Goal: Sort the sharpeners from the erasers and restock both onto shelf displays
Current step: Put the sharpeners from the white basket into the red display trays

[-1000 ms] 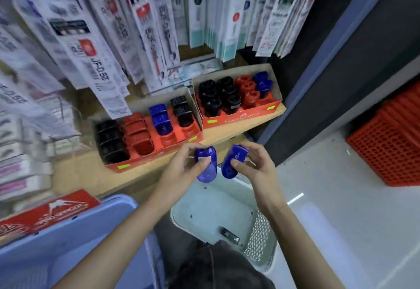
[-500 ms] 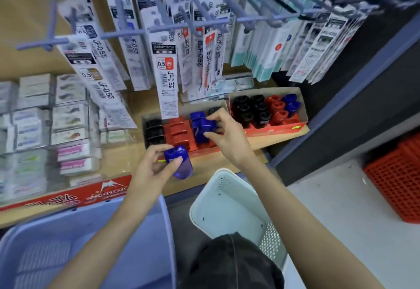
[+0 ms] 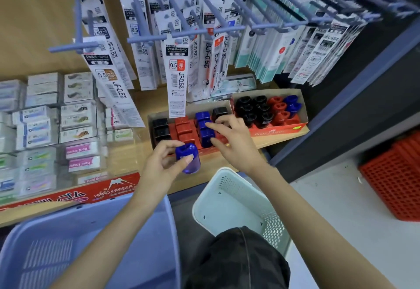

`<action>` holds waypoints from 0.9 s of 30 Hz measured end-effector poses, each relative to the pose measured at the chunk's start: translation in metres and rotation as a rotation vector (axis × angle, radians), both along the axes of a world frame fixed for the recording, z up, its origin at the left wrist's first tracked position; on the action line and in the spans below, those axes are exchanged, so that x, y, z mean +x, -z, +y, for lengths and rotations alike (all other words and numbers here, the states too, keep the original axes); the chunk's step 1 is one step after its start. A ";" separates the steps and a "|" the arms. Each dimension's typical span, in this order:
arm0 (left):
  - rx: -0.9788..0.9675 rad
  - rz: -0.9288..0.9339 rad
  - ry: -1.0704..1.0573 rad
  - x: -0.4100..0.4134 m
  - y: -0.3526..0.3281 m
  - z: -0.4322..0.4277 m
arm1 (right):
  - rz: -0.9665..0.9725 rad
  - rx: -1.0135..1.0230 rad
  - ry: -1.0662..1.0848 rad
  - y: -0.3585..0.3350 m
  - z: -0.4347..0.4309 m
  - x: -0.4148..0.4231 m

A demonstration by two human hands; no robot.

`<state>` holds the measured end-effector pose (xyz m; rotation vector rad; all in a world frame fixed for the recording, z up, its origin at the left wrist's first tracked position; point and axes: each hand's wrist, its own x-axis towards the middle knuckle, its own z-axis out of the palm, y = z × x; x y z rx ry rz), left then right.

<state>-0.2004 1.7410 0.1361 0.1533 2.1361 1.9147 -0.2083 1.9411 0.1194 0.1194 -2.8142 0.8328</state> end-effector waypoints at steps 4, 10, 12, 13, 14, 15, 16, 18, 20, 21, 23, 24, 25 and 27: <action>0.065 0.017 0.019 -0.003 -0.013 0.028 | -0.253 -0.784 -0.004 -0.016 0.001 0.043; 0.030 0.101 0.159 -0.003 -0.024 0.094 | -0.079 -0.866 0.206 -0.017 0.038 0.066; -0.021 0.173 0.221 -0.011 -0.027 0.118 | -0.042 -0.848 0.204 -0.021 0.058 0.069; -0.045 0.199 0.246 -0.016 -0.028 0.131 | -0.029 -0.842 0.193 -0.023 0.068 0.069; -0.065 0.222 0.268 -0.020 -0.028 0.144 | -0.019 -0.819 0.179 -0.026 0.078 0.069; -0.078 0.237 0.290 -0.024 -0.027 0.157 | -0.010 -0.768 0.167 -0.028 0.088 0.068; -0.082 0.244 0.309 -0.027 -0.027 0.168 | 0.001 -0.684 0.165 -0.030 0.099 0.067; -0.099 0.258 0.332 -0.034 -0.024 0.188 | 0.038 -0.531 0.207 -0.029 0.125 0.061; -0.184 0.327 0.329 -0.043 -0.016 0.199 | 0.070 -0.482 0.294 -0.028 0.154 0.053; -0.232 0.359 0.333 -0.047 -0.011 0.201 | 0.068 -0.467 0.330 -0.025 0.167 0.048; -0.296 0.386 0.326 -0.054 0.000 0.203 | 0.049 -0.392 0.344 -0.019 0.189 0.039; -0.309 0.391 0.311 -0.057 0.005 0.202 | 0.036 -0.346 0.333 -0.015 0.198 0.034; -0.319 0.397 0.294 -0.058 0.010 0.201 | 0.018 -0.304 0.319 -0.010 0.204 0.029; -0.373 0.428 0.286 -0.059 0.016 0.197 | -0.031 -0.189 0.283 -0.001 0.211 0.022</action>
